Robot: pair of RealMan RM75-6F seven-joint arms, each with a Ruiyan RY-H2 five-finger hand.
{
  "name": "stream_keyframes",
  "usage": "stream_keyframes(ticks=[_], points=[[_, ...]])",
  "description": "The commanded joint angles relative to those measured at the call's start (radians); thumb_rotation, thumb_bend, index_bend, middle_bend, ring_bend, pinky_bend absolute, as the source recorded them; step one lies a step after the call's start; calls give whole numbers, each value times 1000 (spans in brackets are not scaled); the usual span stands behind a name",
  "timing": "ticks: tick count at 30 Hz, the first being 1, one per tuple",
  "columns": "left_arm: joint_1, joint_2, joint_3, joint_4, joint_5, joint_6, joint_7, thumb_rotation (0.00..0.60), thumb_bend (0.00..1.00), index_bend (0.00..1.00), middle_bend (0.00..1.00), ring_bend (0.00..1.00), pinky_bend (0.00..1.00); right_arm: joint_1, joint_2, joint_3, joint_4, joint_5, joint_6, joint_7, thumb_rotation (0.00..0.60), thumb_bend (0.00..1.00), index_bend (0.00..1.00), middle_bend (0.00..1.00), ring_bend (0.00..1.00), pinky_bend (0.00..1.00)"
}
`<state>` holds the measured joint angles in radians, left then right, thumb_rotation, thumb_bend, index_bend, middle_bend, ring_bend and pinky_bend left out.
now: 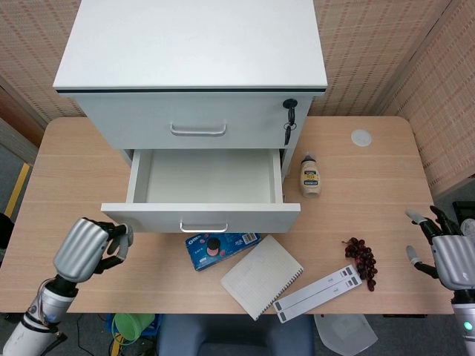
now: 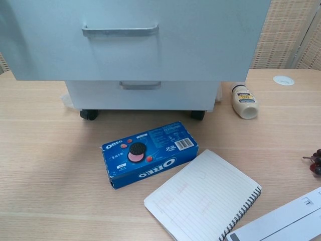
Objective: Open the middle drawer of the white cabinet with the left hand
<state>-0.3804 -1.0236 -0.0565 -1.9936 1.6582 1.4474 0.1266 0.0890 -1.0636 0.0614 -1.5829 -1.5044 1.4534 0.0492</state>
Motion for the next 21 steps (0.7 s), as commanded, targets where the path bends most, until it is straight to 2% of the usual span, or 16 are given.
stream_keyframes(ticks=[1, 9, 12, 15, 17, 21], points=[[42, 10, 16, 38, -32, 34, 6, 600, 685, 699, 851, 820, 1000, 2, 0, 1, -1, 0, -2, -1, 600, 346, 178, 301, 161, 201], [121, 12, 32, 131, -117, 66, 39, 600, 685, 684, 805, 753, 989, 10, -2, 4, -7, -2, -9, -9, 600, 345, 178, 301, 161, 201], [153, -7, 33, 176, -162, 81, 68, 600, 679, 639, 769, 708, 915, 11, -2, 4, -8, 0, -9, -12, 600, 346, 178, 301, 161, 201], [182, -23, 39, 199, -227, 73, 103, 600, 555, 488, 631, 591, 695, 10, -1, 5, -11, -1, -5, -15, 600, 346, 178, 301, 161, 201], [197, -42, 40, 215, -258, 70, 116, 600, 427, 350, 475, 445, 524, 10, 0, 6, -13, -3, -1, -16, 600, 346, 178, 301, 161, 201], [217, -78, 39, 250, -281, 74, 124, 600, 349, 218, 318, 303, 347, 10, 4, 6, -20, -7, 3, -23, 600, 346, 178, 301, 161, 201]])
